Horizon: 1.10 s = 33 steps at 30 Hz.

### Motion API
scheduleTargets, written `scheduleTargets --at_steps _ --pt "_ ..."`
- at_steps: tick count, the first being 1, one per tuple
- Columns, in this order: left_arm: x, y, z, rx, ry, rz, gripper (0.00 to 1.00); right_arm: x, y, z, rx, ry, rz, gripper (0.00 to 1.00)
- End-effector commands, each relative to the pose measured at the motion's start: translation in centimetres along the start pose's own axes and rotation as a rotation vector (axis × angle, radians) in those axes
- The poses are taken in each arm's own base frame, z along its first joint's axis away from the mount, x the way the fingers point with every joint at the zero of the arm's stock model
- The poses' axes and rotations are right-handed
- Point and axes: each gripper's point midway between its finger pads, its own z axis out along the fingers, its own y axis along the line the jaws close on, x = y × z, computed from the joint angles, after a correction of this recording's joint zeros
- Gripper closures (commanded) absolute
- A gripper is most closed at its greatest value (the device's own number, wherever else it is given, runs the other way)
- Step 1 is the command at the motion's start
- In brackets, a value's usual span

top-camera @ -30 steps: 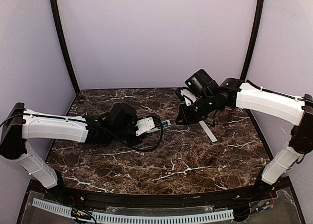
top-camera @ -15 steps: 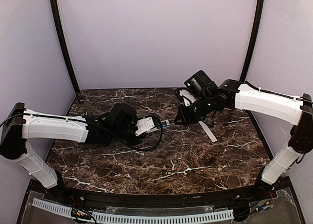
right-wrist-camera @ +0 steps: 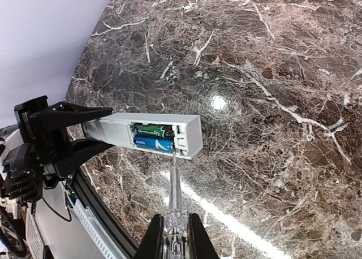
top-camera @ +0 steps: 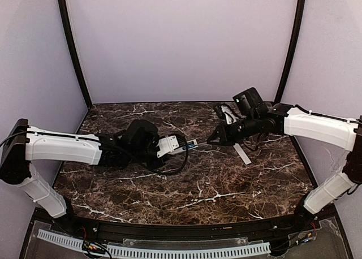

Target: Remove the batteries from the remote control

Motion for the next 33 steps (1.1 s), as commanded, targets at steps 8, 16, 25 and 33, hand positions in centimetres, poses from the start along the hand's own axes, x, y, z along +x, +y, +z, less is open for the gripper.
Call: scheduleTargets --at_steps 8,16,25,33 --pt "-3.3 0.8 -1.9 -0.012 -0.143 -0.036 1.0 -0.6 2.2 -0.6 -0.226 -0.039 0.021 1.0" --pt "-3.3 1.0 -2.0 -0.029 -0.147 -0.024 1.0 0.2 1.7 0.7 -0.23 0.013 0.059 1.0" --pt "-3.3 1.0 -2.2 -0.066 -0.145 0.02 1.0 0.7 1.8 1.9 -0.25 0.084 0.07 1.0" --pt "-3.5 0.8 -2.6 -0.079 -0.144 0.056 1.0 1.1 2.6 1.8 -0.271 0.157 0.03 1.0"
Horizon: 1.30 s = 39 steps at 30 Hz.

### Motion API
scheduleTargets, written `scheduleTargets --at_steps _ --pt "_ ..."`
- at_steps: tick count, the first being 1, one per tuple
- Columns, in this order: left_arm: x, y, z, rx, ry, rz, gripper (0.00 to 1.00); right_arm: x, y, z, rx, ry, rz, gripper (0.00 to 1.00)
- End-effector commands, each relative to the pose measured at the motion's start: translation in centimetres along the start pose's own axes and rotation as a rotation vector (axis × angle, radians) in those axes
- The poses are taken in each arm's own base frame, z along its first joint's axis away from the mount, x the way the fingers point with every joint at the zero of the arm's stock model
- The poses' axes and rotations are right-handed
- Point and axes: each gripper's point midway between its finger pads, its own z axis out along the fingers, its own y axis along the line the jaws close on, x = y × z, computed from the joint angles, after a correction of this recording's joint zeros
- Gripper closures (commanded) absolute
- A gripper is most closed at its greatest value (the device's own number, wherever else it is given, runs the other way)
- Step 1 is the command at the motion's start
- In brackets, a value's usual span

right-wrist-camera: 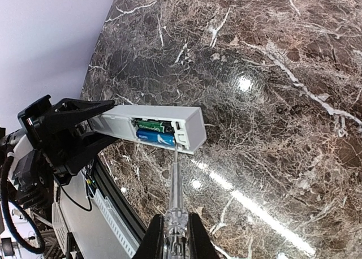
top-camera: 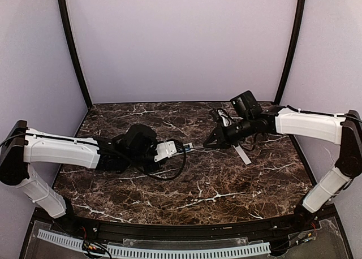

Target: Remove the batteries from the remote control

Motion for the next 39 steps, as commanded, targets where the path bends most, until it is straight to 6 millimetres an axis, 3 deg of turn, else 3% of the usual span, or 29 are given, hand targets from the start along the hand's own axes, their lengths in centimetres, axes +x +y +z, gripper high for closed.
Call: scheduleTargets --at_steps 1,14,23,39 --pt "-5.0 1.3 -2.6 -0.036 -0.196 0.002 1.0 0.8 2.9 0.2 -0.121 0.092 -0.07 1.0" --pt "-5.7 0.3 -4.2 -0.001 -0.316 0.053 1.0 1.4 4.1 1.1 -0.249 0.177 -0.122 1.0" --pt "-7.0 0.0 -6.1 0.018 -0.44 0.039 1.0 1.7 5.2 0.0 -0.4 0.165 -0.132 1.0" --pt "-9.1 0.5 -9.7 0.055 -0.613 -0.024 1.0 2.7 6.0 -0.3 -0.505 0.198 -0.128 1.0"
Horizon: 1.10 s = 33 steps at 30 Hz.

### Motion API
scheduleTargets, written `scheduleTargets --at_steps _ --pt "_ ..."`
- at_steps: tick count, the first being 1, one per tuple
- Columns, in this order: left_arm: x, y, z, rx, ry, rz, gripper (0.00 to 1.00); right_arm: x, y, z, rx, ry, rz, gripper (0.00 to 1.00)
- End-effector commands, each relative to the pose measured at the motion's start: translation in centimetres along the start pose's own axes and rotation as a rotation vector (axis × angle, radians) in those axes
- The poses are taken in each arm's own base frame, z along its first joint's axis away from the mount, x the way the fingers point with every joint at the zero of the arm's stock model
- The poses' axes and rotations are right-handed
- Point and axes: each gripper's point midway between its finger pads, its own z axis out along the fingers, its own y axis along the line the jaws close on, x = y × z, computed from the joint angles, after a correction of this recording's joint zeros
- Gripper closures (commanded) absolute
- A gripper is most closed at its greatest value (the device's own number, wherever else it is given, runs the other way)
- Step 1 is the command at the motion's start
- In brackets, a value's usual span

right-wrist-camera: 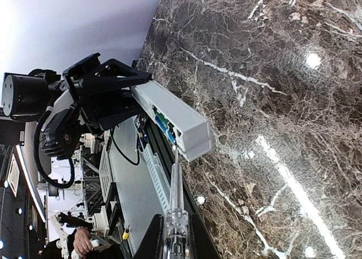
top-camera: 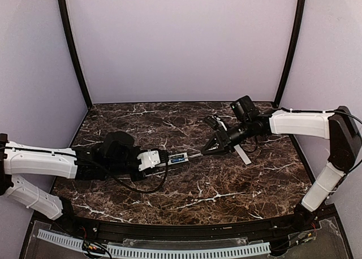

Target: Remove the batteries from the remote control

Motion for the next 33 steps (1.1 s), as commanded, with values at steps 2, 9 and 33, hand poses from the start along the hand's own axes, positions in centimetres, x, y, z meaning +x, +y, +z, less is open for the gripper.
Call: scheduleTargets --at_steps 2,9,33 --pt "-11.1 3.1 -4.6 -0.042 -0.486 -0.053 1.0 0.0 3.9 0.7 -0.173 0.024 -0.138 1.0" --pt "-11.8 3.8 -5.8 -0.024 -0.553 -0.103 1.0 0.6 3.7 1.1 -0.21 0.045 -0.128 1.0" --pt "-12.0 3.8 -6.4 0.026 -0.615 -0.137 1.0 0.7 3.2 1.8 -0.286 0.092 -0.108 1.0"
